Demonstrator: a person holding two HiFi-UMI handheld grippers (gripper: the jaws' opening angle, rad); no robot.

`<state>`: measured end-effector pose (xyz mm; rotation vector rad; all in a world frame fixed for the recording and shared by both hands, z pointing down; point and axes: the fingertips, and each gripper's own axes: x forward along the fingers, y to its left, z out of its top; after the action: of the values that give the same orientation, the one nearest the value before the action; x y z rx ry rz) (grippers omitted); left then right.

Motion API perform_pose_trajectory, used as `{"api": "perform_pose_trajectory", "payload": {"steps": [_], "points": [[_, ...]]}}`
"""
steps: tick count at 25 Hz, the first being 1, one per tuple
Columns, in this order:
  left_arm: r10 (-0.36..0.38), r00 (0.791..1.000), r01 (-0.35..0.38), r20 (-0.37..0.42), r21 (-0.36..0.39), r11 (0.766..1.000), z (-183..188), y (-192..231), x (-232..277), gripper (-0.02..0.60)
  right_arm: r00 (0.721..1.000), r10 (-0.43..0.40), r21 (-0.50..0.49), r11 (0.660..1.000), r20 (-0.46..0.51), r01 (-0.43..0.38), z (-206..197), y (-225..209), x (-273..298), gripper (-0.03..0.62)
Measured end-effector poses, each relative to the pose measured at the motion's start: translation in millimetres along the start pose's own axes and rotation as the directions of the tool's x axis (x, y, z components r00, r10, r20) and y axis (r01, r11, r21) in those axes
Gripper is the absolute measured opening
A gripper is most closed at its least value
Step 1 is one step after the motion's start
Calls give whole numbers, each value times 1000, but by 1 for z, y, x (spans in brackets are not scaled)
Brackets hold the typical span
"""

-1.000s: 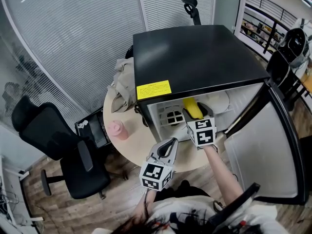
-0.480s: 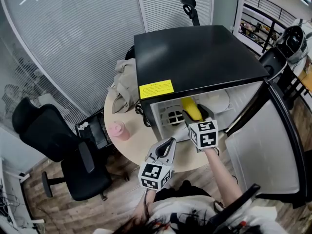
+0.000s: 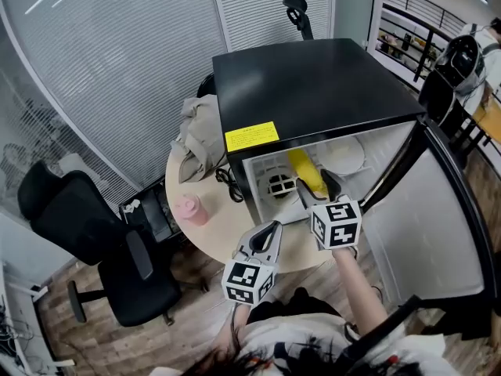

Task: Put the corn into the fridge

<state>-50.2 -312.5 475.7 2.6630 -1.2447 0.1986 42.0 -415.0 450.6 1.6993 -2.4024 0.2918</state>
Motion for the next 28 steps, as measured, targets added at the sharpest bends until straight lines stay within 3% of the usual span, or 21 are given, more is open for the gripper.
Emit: {"api": "perform_pose_trajectory", "payload": {"steps": [17,28], "points": [[-113,994,114,-8,29,993,-8,-25,-36,14,999,-48,113,992,0,48,-43,44,-81,270],[-184,983,184,-1,13,983,-17,-47,-51,14,996,-88,155,984,-16,90,-62,61,-134,212]]}}
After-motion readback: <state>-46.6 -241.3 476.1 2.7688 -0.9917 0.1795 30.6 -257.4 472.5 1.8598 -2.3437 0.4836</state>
